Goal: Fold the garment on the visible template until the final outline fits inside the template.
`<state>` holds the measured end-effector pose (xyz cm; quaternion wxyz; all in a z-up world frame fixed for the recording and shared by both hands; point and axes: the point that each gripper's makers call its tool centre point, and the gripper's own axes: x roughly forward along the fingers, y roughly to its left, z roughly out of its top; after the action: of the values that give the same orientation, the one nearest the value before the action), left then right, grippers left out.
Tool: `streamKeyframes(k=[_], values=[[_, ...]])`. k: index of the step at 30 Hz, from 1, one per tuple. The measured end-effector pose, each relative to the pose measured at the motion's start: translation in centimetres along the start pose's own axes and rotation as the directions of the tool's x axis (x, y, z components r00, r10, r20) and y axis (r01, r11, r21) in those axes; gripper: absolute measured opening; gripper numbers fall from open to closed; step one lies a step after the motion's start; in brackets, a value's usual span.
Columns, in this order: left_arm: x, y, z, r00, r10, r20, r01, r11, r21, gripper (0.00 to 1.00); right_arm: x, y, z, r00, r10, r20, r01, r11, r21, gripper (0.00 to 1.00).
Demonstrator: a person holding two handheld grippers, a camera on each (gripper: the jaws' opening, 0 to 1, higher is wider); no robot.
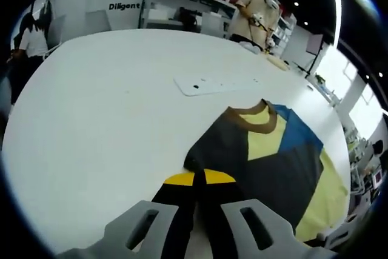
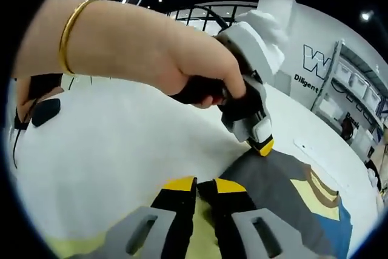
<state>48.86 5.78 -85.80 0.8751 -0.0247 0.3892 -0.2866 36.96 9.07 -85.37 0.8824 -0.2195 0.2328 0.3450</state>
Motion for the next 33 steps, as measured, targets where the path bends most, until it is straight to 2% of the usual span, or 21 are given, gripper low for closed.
streamKeyframes(k=[3,6,13,15,19,27,33], values=[[0.0,0.1,0.0,1.000,-0.001,0.000,0.001,1.000,0.002,0.03,0.2,0.0,-0.5,0.999,-0.015,-0.030,0.015,1.000,0.017,0.00],[0.1,0.1,0.0,1.000,-0.002,0.000,0.002,1.000,0.003,0.03,0.3,0.0,-0.2,0.999,-0.023,-0.026,0.024,0.999,0.046,0.00],[0.1,0.3,0.1,1.000,-0.003,0.000,0.003,1.000,0.005,0.03,0.5,-0.1,-0.5,0.998,-0.031,-0.061,0.035,0.997,0.068,0.00],[0.1,0.3,0.1,1.000,-0.002,0.000,0.002,1.000,0.012,0.03,0.4,0.0,-0.5,0.998,-0.021,-0.063,0.023,0.999,0.036,0.00],[0.2,0.3,0.1,1.000,0.005,0.000,-0.005,1.000,0.020,0.03,0.1,0.6,-0.5,0.998,-0.006,-0.069,-0.001,0.996,-0.093,0.00],[0.3,0.5,0.2,1.000,0.018,-0.002,-0.018,1.000,-0.006,0.03,0.1,1.1,-0.6,0.999,0.015,-0.046,-0.021,0.989,-0.147,0.00],[0.3,0.6,0.2,1.000,0.017,0.003,-0.017,0.999,-0.047,0.03,0.3,1.0,-0.4,1.000,0.005,0.001,-0.005,0.990,-0.142,0.00]])
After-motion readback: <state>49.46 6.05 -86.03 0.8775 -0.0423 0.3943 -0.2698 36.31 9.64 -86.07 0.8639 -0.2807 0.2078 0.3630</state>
